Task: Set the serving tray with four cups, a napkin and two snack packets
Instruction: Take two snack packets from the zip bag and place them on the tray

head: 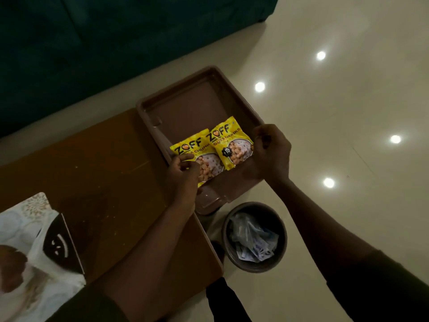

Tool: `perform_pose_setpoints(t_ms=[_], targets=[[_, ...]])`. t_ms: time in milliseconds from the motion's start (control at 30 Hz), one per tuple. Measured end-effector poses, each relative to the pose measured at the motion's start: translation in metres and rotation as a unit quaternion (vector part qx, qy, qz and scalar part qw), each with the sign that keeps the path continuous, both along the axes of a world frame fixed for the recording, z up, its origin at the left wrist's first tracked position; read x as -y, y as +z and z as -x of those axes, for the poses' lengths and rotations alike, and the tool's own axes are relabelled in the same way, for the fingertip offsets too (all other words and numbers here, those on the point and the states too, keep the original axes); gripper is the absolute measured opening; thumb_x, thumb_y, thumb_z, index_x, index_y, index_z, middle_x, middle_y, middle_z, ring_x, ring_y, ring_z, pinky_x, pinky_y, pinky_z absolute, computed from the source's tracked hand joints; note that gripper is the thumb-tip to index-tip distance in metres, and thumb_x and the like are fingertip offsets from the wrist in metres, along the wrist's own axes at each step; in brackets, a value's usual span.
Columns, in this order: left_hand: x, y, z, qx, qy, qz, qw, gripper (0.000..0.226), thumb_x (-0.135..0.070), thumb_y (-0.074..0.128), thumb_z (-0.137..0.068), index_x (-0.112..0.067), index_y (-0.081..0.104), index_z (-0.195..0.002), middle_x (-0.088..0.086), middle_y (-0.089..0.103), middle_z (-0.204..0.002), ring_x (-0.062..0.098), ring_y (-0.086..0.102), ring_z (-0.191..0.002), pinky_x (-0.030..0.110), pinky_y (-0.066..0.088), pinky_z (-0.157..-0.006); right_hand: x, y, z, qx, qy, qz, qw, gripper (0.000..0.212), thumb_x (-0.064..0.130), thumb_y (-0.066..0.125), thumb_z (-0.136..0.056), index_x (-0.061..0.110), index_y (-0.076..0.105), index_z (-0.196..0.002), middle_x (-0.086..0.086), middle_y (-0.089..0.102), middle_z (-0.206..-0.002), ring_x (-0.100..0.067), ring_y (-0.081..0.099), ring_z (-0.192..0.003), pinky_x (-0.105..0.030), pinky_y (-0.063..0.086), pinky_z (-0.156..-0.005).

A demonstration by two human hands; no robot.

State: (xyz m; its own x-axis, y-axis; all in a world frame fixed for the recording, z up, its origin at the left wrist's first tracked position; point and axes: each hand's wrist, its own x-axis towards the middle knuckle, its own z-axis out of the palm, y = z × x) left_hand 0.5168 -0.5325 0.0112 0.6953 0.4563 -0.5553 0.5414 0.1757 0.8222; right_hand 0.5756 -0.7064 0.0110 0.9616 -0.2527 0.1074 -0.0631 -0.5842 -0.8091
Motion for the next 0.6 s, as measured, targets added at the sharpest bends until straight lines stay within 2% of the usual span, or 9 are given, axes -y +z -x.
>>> perform_pose_setpoints(t_ms=[33, 67, 100, 167, 267, 333, 400, 500, 600], targets=[[-0.003, -0.004, -0.006, -0.005, 0.018, 0.003, 1.000, 0.017, -0.008, 0.062, -0.087, -0.019, 0.060, -0.100, 0.009, 0.061, -0.096, 0.024, 0.064, -0.079, 0.038, 0.056, -0.067, -0.005, -0.002, -0.008, -0.026, 0.016, 0.003, 1.000, 0.023, 0.004, 0.054, -0.080, 0.014, 0.067, -0.096, 0.002, 0.070, -0.096, -0.009, 0.063, -0.085, -0.008, 0.045, -0.075], [-0.005, -0.007, -0.011, -0.014, 0.029, 0.007, 0.999, 0.020, -0.009, 0.064, -0.086, -0.017, 0.058, -0.104, 0.008, 0.061, -0.101, 0.026, 0.065, -0.087, 0.042, 0.057, -0.075, -0.009, -0.005, -0.017, -0.057, 0.037, -0.001, 0.998, 0.023, 0.005, 0.055, -0.082, 0.013, 0.067, -0.100, 0.002, 0.070, -0.098, -0.010, 0.063, -0.089, -0.006, 0.044, -0.076], [-0.006, -0.010, -0.017, -0.028, 0.030, 0.008, 0.999, 0.025, -0.010, 0.066, -0.086, -0.014, 0.057, -0.109, 0.009, 0.061, -0.108, 0.028, 0.064, -0.096, 0.042, 0.056, -0.082, -0.012, -0.009, -0.026, -0.097, 0.063, -0.003, 0.993, 0.023, 0.008, 0.057, -0.084, 0.012, 0.066, -0.105, 0.000, 0.069, -0.103, -0.012, 0.064, -0.094, -0.012, 0.047, -0.080], [-0.003, -0.016, -0.025, -0.067, 0.020, 0.003, 0.998, 0.039, -0.012, 0.069, -0.084, -0.011, 0.053, -0.119, 0.015, 0.057, -0.125, 0.031, 0.061, -0.109, 0.039, 0.052, -0.084, -0.013, -0.018, -0.042, -0.190, 0.114, 0.013, 0.975, 0.034, 0.018, 0.066, -0.086, 0.010, 0.060, -0.119, -0.005, 0.066, -0.116, -0.018, 0.062, -0.107, -0.031, 0.051, -0.092], [0.007, -0.023, -0.034, -0.092, 0.029, -0.023, 0.995, 0.052, -0.012, 0.071, -0.081, -0.011, 0.048, -0.128, 0.018, 0.055, -0.131, 0.034, 0.060, -0.111, 0.044, 0.054, -0.088, -0.011, -0.029, -0.058, -0.306, 0.160, 0.044, 0.937, 0.069, 0.037, 0.077, -0.077, 0.014, 0.047, -0.134, -0.008, 0.056, -0.133, -0.024, 0.054, -0.122, -0.039, 0.047, -0.100], [0.015, -0.027, -0.039, -0.099, 0.026, -0.051, 0.993, 0.063, -0.011, 0.073, -0.080, -0.011, 0.043, -0.136, 0.018, 0.050, -0.136, 0.034, 0.056, -0.118, 0.043, 0.051, -0.092, -0.008, -0.034, -0.063, -0.332, 0.184, 0.069, 0.923, 0.085, 0.042, 0.081, -0.070, 0.015, 0.040, -0.140, -0.009, 0.052, -0.137, -0.025, 0.051, -0.125, -0.041, 0.047, -0.101], [0.021, -0.033, -0.044, -0.106, 0.030, -0.042, 0.993, 0.078, -0.011, 0.074, -0.079, -0.011, 0.031, -0.145, 0.018, 0.041, -0.145, 0.034, 0.048, -0.128, 0.044, 0.046, -0.102, -0.005, -0.038, -0.066, -0.339, 0.191, 0.076, 0.918, 0.094, 0.042, 0.084, -0.066, 0.015, 0.036, -0.141, -0.010, 0.052, -0.137, -0.026, 0.052, -0.123, -0.044, 0.047, -0.101], [0.023, -0.038, -0.049, -0.132, 0.055, -0.050, 0.988, 0.090, -0.018, 0.075, -0.079, -0.013, 0.020, -0.150, 0.017, 0.031, -0.152, 0.034, 0.039, -0.136, 0.043, 0.041, -0.107, -0.004, -0.040, -0.068, -0.354, 0.189, 0.067, 0.913, 0.098, 0.037, 0.086, -0.064, 0.014, 0.032, -0.141, -0.010, 0.057, -0.131, -0.028, 0.056, -0.118, -0.045, 0.048, -0.099], [0.021, -0.041, -0.052, -0.143, 0.051, -0.088, 0.984, 0.091, -0.023, 0.077, -0.078, -0.008, 0.021, -0.148, 0.019, 0.032, -0.152, 0.034, 0.037, -0.137, 0.041, 0.039, -0.108, -0.001, -0.040, -0.071, -0.370, 0.166, 0.084, 0.910, 0.094, 0.036, 0.087, -0.062, 0.012, 0.037, -0.138, -0.012, 0.060, -0.127, -0.030, 0.059, -0.115, -0.046, 0.049, -0.098]])
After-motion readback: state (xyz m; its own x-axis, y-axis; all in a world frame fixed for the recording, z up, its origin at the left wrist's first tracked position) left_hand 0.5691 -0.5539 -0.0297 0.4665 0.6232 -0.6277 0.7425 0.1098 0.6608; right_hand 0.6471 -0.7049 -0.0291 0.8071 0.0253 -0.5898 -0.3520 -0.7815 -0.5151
